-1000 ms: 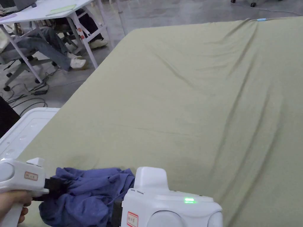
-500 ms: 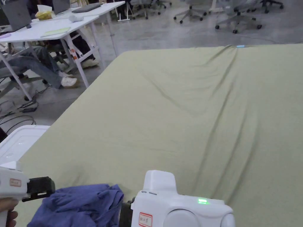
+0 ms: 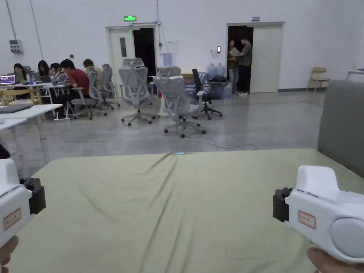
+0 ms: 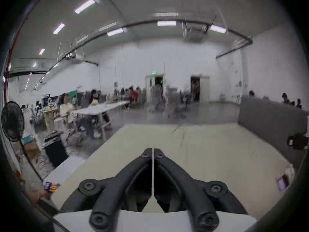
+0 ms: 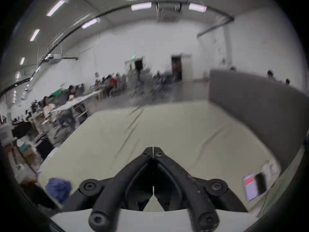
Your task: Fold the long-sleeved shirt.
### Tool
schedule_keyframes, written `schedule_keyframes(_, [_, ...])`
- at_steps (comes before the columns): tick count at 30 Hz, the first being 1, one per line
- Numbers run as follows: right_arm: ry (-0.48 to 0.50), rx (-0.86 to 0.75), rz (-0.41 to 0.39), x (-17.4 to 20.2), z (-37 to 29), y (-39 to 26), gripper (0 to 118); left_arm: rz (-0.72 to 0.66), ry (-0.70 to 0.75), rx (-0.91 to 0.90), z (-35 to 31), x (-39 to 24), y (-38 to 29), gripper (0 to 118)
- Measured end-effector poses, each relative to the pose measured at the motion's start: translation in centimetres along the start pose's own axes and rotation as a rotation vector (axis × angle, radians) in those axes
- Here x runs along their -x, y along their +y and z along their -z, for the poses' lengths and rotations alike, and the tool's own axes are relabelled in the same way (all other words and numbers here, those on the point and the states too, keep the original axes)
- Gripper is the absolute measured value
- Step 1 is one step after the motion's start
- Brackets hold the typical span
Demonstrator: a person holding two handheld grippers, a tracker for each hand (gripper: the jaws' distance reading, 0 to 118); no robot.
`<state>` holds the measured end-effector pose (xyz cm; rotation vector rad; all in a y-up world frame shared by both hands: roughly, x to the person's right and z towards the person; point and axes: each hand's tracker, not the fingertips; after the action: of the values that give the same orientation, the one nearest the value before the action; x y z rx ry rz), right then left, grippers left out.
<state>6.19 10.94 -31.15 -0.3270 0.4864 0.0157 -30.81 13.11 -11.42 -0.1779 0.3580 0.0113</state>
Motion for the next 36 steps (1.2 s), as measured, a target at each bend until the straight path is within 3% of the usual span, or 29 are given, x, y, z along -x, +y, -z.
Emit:
schedule_keyframes(3, [-0.026, -0.134, -0.032, -1.9, -3.0, 2.6, 4, -0.072, -0.076, -0.087, -0.3, -4.8, 2.4, 0])
schedule_keyframes(9, [0.011, -0.192, -0.002, -1.6, -6.0, 4.4, 4, 0.0, -0.141, -0.166, -2.2, -11.8, 3.7, 0])
schedule_keyframes(16, [0.073, -0.176, -0.031, -0.5, -4.9, 4.0, 4, -0.007, -0.142, -0.188, -2.8, -12.3, 3.7, 0])
schedule_keyframes(17, [0.086, -0.17, -0.03, -0.4, -4.7, 4.0, 10, -0.006, -0.137, -0.188, -2.8, -12.1, 3.6, 0])
schedule_keyframes(18, [0.115, -0.166, -0.016, -0.3, -4.5, 4.1, 36, -0.014, -0.13, -0.187, -2.9, -12.0, 3.6, 4])
schedule_keyframes(19, [0.123, -0.164, 0.004, -0.6, -4.1, 4.2, 67, -0.025, -0.124, -0.189, -2.8, -11.8, 3.5, 22])
schedule_keyframes(20, [0.13, -0.163, 0.02, -0.7, -3.8, 4.4, 99, -0.026, -0.116, -0.203, -2.7, -11.7, 3.2, 63])
schedule_keyframes(21, [0.121, -0.161, 0.045, -0.5, -3.3, 4.5, 118, -0.023, -0.093, -0.201, -2.3, -11.5, 3.2, 118])
schedule_keyframes(23, [0.084, -0.211, 0.048, -1.3, -3.2, 3.7, 118, -0.006, -0.086, -0.219, -2.7, -11.0, 3.2, 115])
schedule_keyframes(27, [-0.022, -0.138, -0.042, -0.1, -2.8, 4.0, 118, -0.011, -0.11, -0.207, -4.0, -12.0, 3.0, 118])
schedule_keyframes(36, [-0.019, -0.163, -0.043, 0.5, -3.5, 4.8, 118, 0.043, -0.077, -0.186, -3.7, -11.0, 2.7, 118])
